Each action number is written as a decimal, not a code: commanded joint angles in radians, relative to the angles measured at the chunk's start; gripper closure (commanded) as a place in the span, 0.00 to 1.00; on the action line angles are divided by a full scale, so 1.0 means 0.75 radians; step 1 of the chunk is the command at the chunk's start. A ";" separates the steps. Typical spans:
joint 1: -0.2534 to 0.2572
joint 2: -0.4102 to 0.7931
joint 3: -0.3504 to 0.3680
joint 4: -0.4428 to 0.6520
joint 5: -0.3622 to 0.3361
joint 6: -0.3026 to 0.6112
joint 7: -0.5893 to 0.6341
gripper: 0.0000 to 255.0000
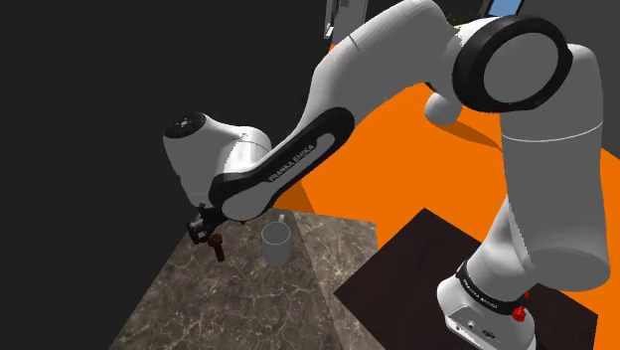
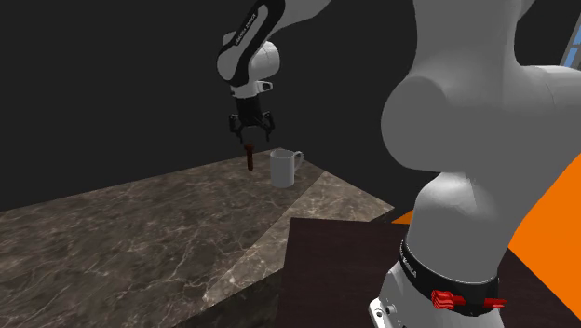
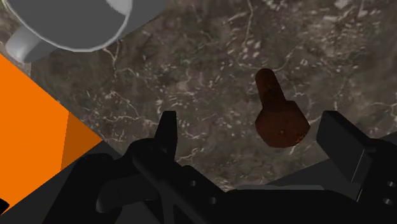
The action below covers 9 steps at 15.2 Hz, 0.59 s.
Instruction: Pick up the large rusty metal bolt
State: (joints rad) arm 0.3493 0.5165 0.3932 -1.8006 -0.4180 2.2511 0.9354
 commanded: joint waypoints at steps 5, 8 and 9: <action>0.069 0.147 -0.035 0.136 -0.063 0.014 0.047 0.00; 0.078 0.182 -0.047 0.135 -0.081 0.048 0.061 0.00; 0.082 0.200 -0.054 0.136 -0.091 0.065 0.069 0.00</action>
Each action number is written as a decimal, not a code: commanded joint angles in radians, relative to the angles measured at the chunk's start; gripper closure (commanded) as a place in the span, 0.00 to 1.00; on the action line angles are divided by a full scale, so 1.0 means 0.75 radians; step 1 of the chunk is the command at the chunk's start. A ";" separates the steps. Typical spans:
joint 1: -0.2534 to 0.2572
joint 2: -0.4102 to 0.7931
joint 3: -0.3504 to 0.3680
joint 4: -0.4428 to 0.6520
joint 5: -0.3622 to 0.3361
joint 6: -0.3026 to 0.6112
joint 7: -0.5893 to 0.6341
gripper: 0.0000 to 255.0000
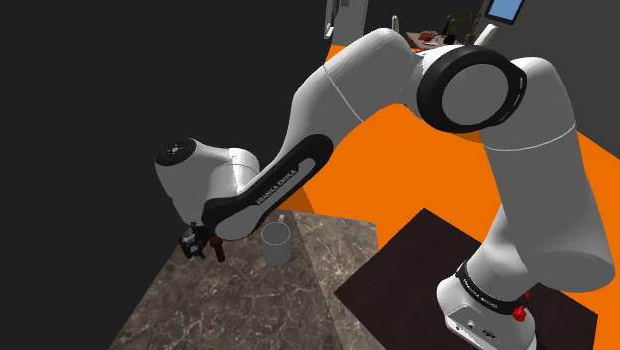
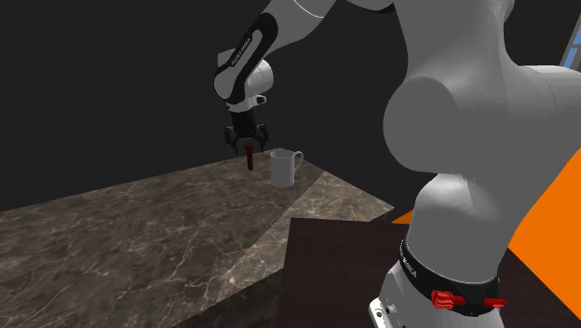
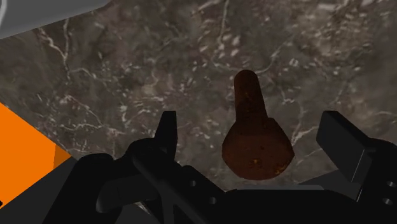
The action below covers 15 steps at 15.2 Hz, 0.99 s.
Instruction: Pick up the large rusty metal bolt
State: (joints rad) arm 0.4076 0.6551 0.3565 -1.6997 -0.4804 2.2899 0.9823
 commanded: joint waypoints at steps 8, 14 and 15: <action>0.005 0.017 -0.005 0.006 -0.007 0.011 0.005 1.00; -0.002 -0.008 0.004 0.000 0.004 -0.009 -0.003 1.00; -0.004 -0.020 0.008 0.001 0.010 -0.020 -0.008 1.00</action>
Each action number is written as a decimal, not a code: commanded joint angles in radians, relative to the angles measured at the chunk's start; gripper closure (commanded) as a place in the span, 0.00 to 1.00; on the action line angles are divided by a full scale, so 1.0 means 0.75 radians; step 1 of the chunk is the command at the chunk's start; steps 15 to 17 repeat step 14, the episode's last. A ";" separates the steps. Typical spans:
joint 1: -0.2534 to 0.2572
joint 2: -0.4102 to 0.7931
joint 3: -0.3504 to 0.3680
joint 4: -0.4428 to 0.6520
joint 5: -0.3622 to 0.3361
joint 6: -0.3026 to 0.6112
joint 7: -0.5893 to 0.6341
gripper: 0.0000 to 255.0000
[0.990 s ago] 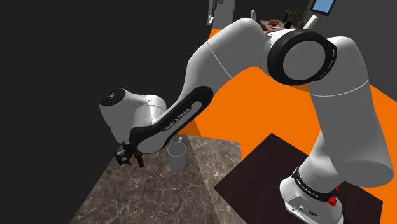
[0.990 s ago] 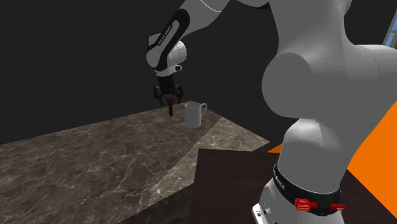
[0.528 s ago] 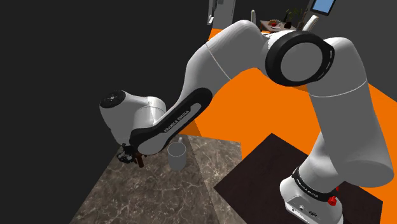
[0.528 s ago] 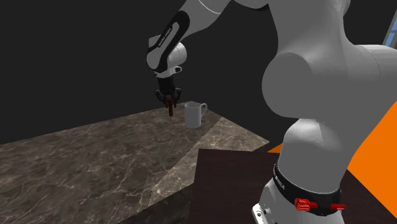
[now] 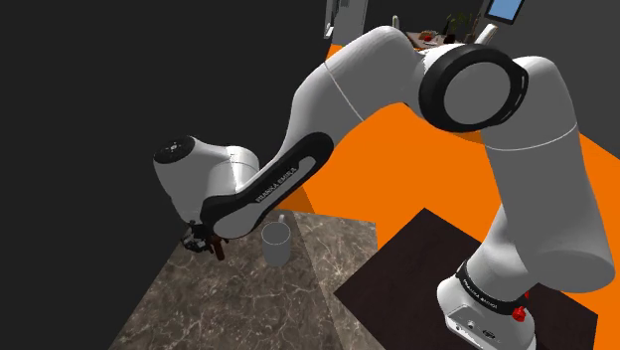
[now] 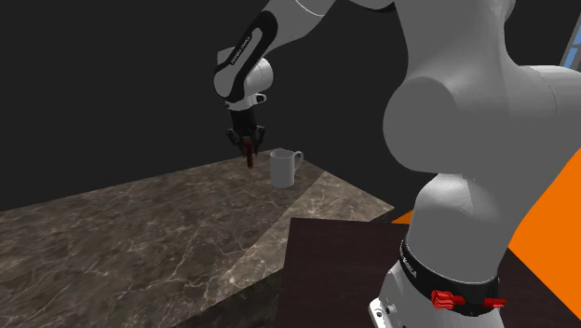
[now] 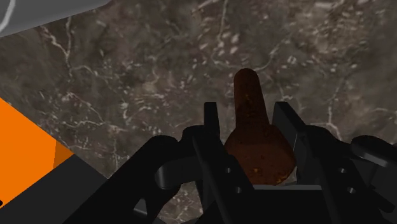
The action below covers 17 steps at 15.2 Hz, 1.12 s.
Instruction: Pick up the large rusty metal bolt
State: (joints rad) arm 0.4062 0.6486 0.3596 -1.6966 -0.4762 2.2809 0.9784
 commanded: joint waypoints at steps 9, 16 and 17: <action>-0.024 -0.108 0.039 0.011 0.058 -0.112 -0.047 1.00; -0.031 -0.138 0.050 0.022 0.076 -0.151 -0.063 1.00; -0.031 -0.138 0.050 0.022 0.076 -0.151 -0.063 1.00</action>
